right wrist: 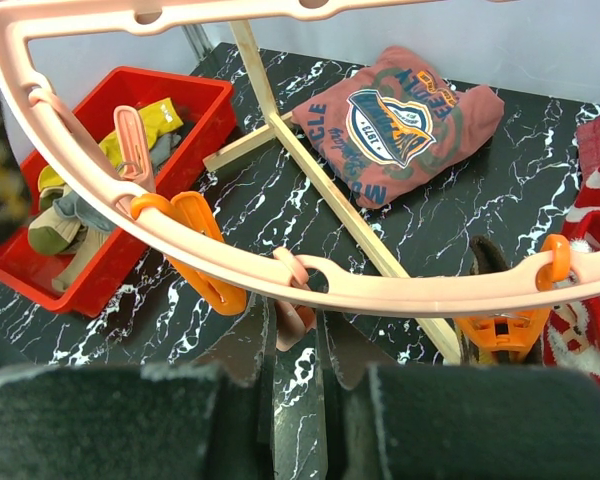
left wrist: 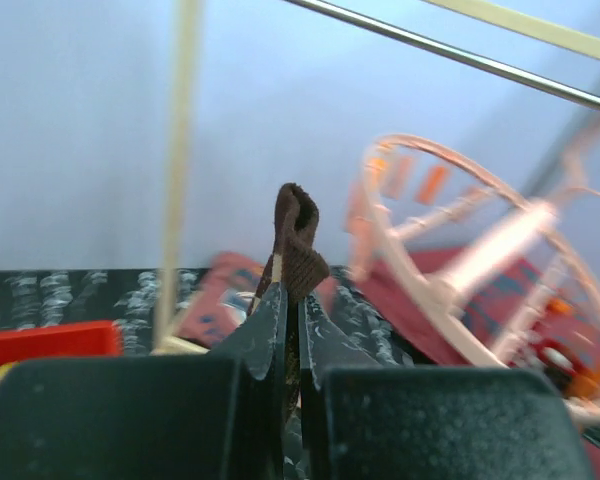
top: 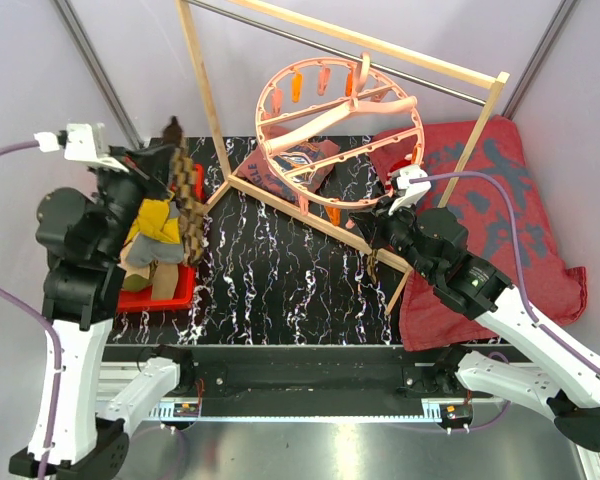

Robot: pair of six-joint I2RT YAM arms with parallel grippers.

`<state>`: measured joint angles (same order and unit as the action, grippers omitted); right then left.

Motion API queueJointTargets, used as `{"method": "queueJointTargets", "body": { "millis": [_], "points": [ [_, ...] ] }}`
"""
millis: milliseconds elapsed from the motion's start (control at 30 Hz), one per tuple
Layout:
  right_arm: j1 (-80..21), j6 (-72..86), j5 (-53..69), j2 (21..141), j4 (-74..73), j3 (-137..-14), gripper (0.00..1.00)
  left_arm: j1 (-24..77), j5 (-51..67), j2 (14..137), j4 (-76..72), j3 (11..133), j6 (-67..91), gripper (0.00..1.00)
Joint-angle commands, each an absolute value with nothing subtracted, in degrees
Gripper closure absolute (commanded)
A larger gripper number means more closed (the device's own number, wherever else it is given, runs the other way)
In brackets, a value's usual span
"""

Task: Clip the socks to the hanger
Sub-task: Clamp the sock onto the hanger.

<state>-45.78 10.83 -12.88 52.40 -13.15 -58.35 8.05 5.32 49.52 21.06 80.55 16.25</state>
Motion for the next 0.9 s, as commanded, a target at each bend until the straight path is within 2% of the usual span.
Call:
{"method": "queueJointTargets", "body": {
  "millis": [0,133,333,567,733,867],
  "points": [
    [-46.1,11.6,-13.5,52.3,-10.5,-59.1,1.0,17.7,10.1,48.3,15.0,73.8,18.4,1.0],
    [-46.1,12.0,-14.0,51.9,-10.5,-59.1,1.0,28.2,6.7,47.5,12.0,68.3,16.8,1.0],
    [-46.1,12.7,-14.4,51.7,-11.2,-59.8,1.0,44.4,-4.9,47.0,4.1,56.4,15.5,1.0],
    [-46.1,14.0,-13.9,52.3,-12.0,-60.7,1.0,59.8,-21.2,53.9,-16.7,43.6,12.8,1.0],
    [-46.1,15.3,-13.6,51.9,-12.7,-60.9,1.0,63.9,-28.6,63.6,-29.8,42.2,9.8,1.0],
    [-46.2,15.9,-13.7,51.6,-13.4,-60.8,1.0,65.3,-29.2,68.7,-34.3,43.3,8.1,1.0]
  ]
}}
